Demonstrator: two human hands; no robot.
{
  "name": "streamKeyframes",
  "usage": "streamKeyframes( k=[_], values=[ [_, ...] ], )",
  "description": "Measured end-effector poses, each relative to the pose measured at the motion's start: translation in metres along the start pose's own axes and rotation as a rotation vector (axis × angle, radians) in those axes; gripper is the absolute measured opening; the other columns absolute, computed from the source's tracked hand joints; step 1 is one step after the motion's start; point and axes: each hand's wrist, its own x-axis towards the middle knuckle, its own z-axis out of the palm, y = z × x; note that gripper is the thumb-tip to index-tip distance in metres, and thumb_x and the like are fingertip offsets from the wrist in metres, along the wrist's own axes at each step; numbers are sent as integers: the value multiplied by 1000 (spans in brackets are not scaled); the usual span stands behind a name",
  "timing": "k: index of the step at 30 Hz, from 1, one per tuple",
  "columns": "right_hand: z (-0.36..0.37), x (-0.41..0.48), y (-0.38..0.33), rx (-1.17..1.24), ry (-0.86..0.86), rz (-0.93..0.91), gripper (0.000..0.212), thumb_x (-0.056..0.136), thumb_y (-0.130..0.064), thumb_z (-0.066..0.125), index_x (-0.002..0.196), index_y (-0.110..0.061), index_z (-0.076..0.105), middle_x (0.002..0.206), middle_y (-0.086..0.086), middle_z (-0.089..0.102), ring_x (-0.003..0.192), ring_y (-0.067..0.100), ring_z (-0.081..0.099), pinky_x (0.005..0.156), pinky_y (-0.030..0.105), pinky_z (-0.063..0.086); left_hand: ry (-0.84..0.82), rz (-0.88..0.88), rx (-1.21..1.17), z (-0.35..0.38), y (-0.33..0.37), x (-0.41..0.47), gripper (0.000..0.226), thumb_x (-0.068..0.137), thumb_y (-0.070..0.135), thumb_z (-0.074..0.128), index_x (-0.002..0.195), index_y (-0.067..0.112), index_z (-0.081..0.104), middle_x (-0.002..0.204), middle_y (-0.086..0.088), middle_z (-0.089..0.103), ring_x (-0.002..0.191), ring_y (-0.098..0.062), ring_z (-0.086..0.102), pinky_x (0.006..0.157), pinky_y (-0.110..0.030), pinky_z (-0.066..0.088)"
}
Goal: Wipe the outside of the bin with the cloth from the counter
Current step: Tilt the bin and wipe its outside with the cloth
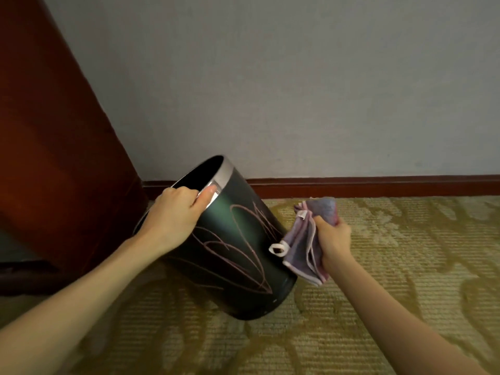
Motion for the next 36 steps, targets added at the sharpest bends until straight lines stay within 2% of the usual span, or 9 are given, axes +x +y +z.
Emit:
streamKeyframes(
  k=[5,9,15,18,23,26,30,33,36],
  values=[
    [37,-22,-6,-159,-79,-149,23,80,-27,66,98,-23,54,95,2,63,82,19,61,68,30,47,67,-85,-19,-3,-17,8,60,96,40,36,48,5,42,45,-8,41,47,-27,45,51,-38,32],
    [58,-38,-9,-349,-65,-334,24,83,-31,63,96,-22,44,88,-1,54,84,26,56,75,35,42,126,-216,-12,-1,-32,17,62,95,46,34,50,4,45,49,-10,44,51,-32,47,51,-38,32],
    [77,-69,-5,-421,-16,-500,36,86,-34,59,115,-18,43,112,2,55,92,22,57,73,33,39,204,-376,60,6,-39,30,57,94,53,29,52,17,44,65,-13,55,66,-35,55,56,-37,36],
    [81,-88,9,-361,-28,-599,36,86,-29,61,114,-24,41,113,-3,53,96,13,55,70,19,37,226,-401,86,7,-45,36,55,93,55,28,54,20,42,74,-19,60,73,-40,57,63,-44,46],
    [91,-72,3,-503,5,-705,39,85,-28,61,118,-14,46,112,5,56,90,27,60,67,33,43,241,-348,51,5,-55,32,55,95,49,30,51,19,43,63,-19,57,63,-38,57,57,-43,47],
    [99,-53,-9,-610,20,-780,30,85,-28,58,107,-13,47,104,8,57,80,32,59,59,32,34,254,-308,41,3,-58,25,54,97,44,32,50,19,44,55,-11,54,56,-30,55,53,-35,39],
    [108,-16,-28,-694,-15,-596,24,83,-32,58,99,-16,48,99,12,63,85,36,60,64,33,35,236,-233,17,-3,-59,8,54,98,37,37,46,21,39,44,2,41,46,-22,45,50,-31,27],
    [113,8,-40,-793,-131,-389,35,82,-38,58,107,-14,53,110,18,62,99,41,58,75,40,42,205,-216,-17,-7,-60,-1,56,96,37,42,47,11,44,42,-3,41,44,-27,44,49,-35,31],
    [117,9,-40,-810,-99,-376,38,83,-42,58,107,-13,53,111,19,62,101,42,58,77,41,42,210,-229,-6,-6,-60,-3,59,95,41,41,49,5,46,42,-8,43,44,-31,46,49,-39,34]
  ],
)
